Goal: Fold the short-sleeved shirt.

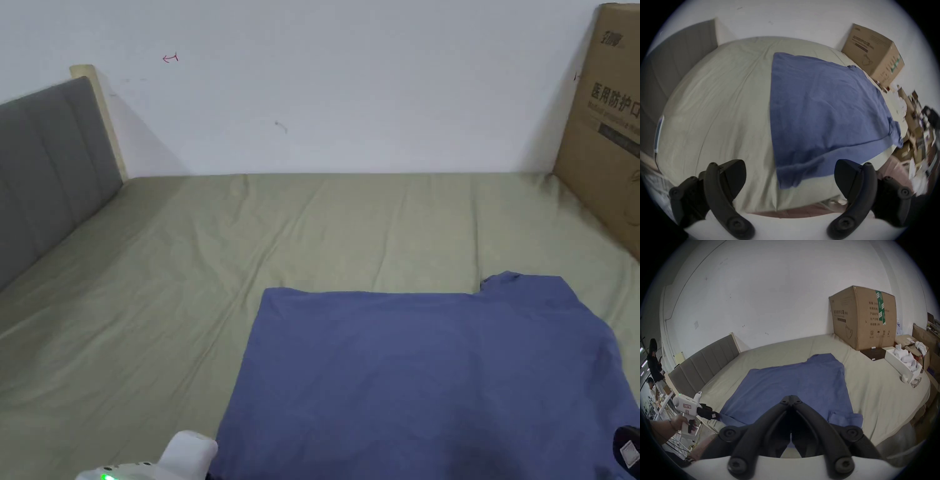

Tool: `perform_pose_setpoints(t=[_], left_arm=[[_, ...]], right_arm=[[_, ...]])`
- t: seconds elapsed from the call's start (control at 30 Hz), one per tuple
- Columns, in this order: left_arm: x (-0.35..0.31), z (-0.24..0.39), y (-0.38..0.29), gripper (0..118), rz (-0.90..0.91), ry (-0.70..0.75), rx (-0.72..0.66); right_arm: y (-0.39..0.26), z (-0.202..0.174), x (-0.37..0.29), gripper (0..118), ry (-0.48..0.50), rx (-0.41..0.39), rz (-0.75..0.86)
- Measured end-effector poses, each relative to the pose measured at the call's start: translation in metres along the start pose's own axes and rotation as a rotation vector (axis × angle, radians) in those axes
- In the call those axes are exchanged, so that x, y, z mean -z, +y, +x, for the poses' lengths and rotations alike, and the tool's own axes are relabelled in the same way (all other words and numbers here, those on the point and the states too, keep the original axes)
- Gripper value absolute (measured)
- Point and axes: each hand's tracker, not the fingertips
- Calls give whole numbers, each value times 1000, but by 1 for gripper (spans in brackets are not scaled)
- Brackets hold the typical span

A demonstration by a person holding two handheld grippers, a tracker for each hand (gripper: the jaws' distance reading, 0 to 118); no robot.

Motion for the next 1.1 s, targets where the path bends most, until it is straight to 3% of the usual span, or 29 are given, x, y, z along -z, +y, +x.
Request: perform_pose_setpoints(t=[0.03, 0.07, 0.2, 0.3, 0.4, 0.5, 0.53, 0.57, 0.6, 0.63, 0.77, 0.83, 0.97, 1.0, 1.03, 1.1], left_arm=[[-4, 3, -2, 35, 17, -13, 1], [-7, 4, -4, 3, 21, -58, 0], [-30, 9, -9, 2, 138, -24, -17], [-47, 9, -8, 2, 207, -16, -93], [-60, 8, -6, 2, 235, -32, -147], [-69, 14, -2, 2, 247, -37, -148], [-71, 16, -1, 2, 254, -37, -147], [-74, 18, 0, 2, 261, -38, -144], [-76, 20, 1, 2, 268, -34, -142], [-76, 22, 3, 2, 267, -35, -141], [-72, 24, 4, 2, 246, -18, -131], [-68, 26, 2, 2, 227, -8, -132], [-66, 27, -2, 2, 207, -9, -145], [-67, 28, -4, 2, 208, -14, -147], [-68, 26, -5, 2, 209, -13, -146], [-71, 25, -7, 2, 200, -19, -149]], right_arm=[[0, 0, 0, 0, -5, 0, -2], [0, 2, 0, 0, -7, 2, -2], [1, 21, -4, 0, -27, 38, -6], [-4, 55, -4, 0, -56, 121, -78], [-13, 88, 6, 0, -137, 165, -261], [-36, 116, 27, 2, -193, 148, -478], [-45, 125, 30, 29, -229, 135, -468], [-52, 131, 35, 87, -276, 113, -504], [-58, 136, 41, 114, -305, 104, -545], [-62, 141, 46, 117, -318, 101, -590], [-78, 152, 57, 116, -282, 67, -707], [-84, 152, 62, 108, -232, 74, -726], [-74, 152, 49, 63, -212, 101, -667], [-72, 152, 43, 43, -200, 102, -646], [-69, 152, 40, 12, -184, 97, -649], [-65, 146, 30, 6, -192, 53, -651]])
